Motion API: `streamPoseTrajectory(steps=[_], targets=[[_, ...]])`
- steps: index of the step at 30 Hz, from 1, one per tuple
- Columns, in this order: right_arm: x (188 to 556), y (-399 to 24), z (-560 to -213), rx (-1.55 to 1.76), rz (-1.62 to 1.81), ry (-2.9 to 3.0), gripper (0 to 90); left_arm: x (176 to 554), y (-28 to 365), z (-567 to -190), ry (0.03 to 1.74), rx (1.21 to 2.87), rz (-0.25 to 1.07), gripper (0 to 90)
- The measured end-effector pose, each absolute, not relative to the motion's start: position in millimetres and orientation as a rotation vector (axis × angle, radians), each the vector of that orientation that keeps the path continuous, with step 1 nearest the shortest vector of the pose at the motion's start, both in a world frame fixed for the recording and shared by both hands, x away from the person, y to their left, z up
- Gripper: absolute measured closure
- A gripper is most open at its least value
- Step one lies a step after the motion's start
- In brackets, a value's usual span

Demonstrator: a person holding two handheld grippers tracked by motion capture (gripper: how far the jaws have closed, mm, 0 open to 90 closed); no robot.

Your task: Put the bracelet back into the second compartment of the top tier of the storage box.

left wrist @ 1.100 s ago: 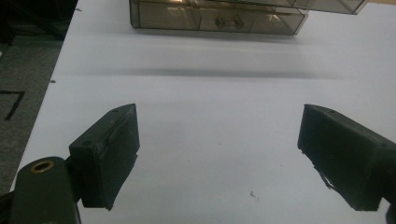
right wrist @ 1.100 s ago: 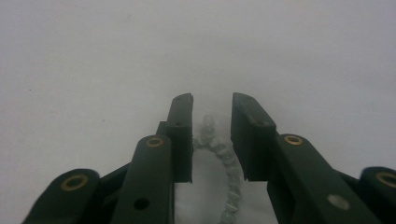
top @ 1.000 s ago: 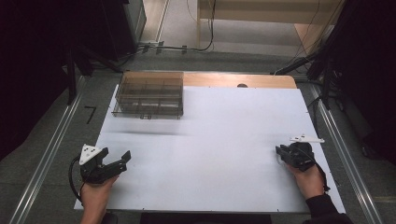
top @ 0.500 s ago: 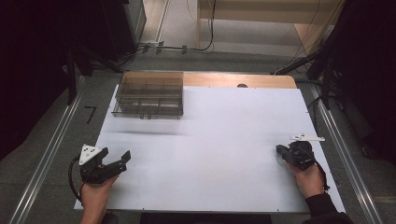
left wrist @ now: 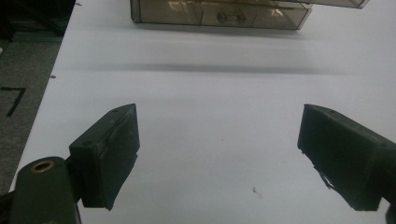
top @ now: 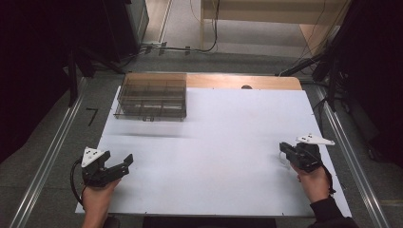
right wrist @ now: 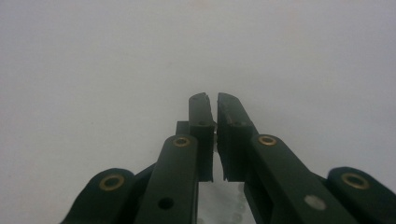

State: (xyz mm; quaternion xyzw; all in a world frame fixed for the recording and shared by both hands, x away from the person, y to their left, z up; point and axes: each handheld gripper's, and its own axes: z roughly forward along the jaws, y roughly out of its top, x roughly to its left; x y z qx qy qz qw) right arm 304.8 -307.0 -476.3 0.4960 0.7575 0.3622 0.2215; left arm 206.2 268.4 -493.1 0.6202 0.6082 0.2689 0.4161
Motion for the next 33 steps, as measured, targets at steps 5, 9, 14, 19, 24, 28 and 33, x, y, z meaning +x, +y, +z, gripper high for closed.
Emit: streamPoseTrajectory(steps=[5,9,14,19,24,28,33], targets=[[301.7,-299.0,-469.6,1.327,1.014,2.097,82.4,205.3,268.0,-493.2,1.527,1.553,0.681,13.2],[297.9,-284.2,-459.9,1.277,1.046,2.109,82.4,205.1,268.1,-493.3,1.528,1.553,0.681,13.2],[298.0,-270.7,-452.4,1.242,1.071,2.125,82.5,205.0,268.5,-493.3,1.528,1.55,0.68,13.1],[299.0,-262.2,-447.5,1.211,1.088,2.134,82.6,205.1,268.5,-493.4,1.528,1.552,0.68,13.2],[300.9,-250.9,-440.0,1.18,1.112,2.139,82.6,205.3,268.2,-493.4,1.528,1.553,0.681,13.1],[305.3,-239.9,-434.2,1.149,1.136,2.149,82.6,205.2,268.4,-493.3,1.527,1.553,0.679,13.2],[308.5,-230.0,-432.4,1.13,1.152,2.153,82.6,205.2,268.7,-493.4,1.526,1.553,0.68,13.2]])
